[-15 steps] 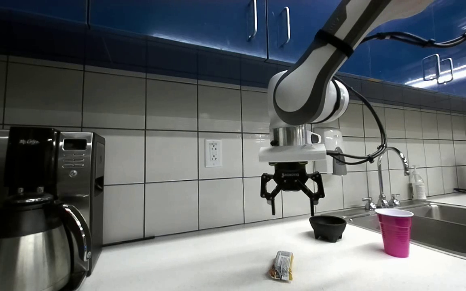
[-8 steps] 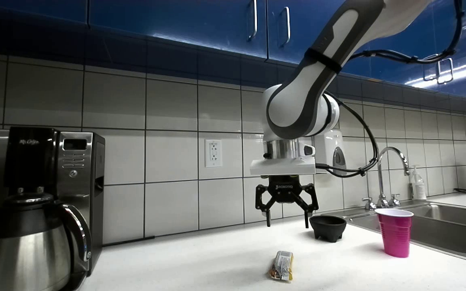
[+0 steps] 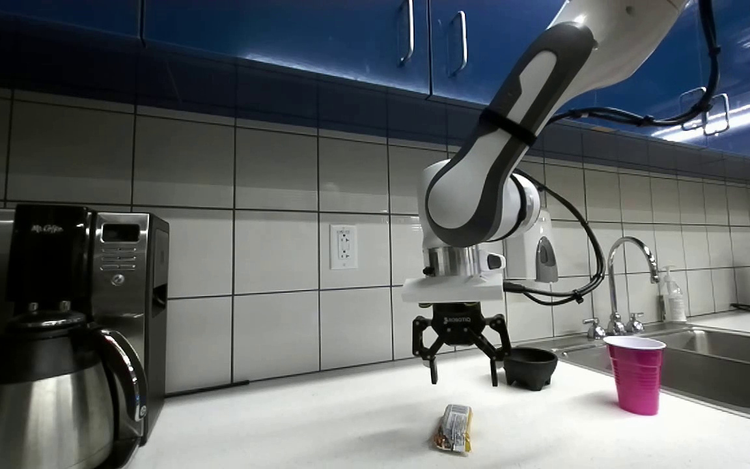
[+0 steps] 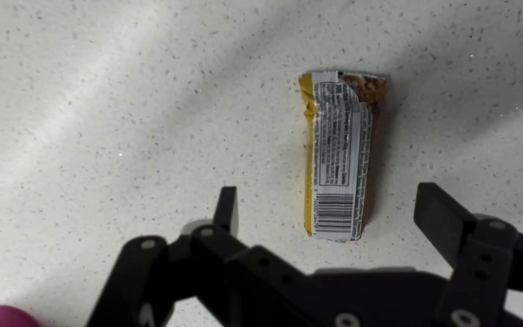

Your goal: Lift the snack pack from the kitchen cabinet and put it in the black bowl

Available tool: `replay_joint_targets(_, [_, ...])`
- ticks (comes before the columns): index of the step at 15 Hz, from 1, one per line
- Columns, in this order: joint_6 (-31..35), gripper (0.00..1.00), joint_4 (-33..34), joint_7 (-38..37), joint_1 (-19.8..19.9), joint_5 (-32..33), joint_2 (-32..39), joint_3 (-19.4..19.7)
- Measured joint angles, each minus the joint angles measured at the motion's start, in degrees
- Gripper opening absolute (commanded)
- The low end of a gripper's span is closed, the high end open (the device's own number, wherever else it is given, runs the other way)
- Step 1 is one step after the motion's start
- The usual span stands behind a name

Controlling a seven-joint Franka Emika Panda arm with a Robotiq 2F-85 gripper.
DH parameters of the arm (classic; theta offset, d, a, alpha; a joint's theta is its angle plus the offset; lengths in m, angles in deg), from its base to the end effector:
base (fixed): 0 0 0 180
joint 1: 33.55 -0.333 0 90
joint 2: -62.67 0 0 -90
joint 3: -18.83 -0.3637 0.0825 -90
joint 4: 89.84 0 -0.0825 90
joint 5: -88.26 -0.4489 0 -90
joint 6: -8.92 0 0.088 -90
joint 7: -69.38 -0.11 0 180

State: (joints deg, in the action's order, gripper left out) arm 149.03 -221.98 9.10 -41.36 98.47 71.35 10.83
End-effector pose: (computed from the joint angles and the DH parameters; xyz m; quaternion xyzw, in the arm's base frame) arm 0.5492 0.1553 0.2740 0.9482 -0.3143 0.0247 0.0393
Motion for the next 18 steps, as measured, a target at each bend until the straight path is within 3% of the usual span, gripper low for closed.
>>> replay_joint_targets(18, [0.75, 1.0, 5.42, 0.0, -3.76, -0.02, 9.91, 4.29])
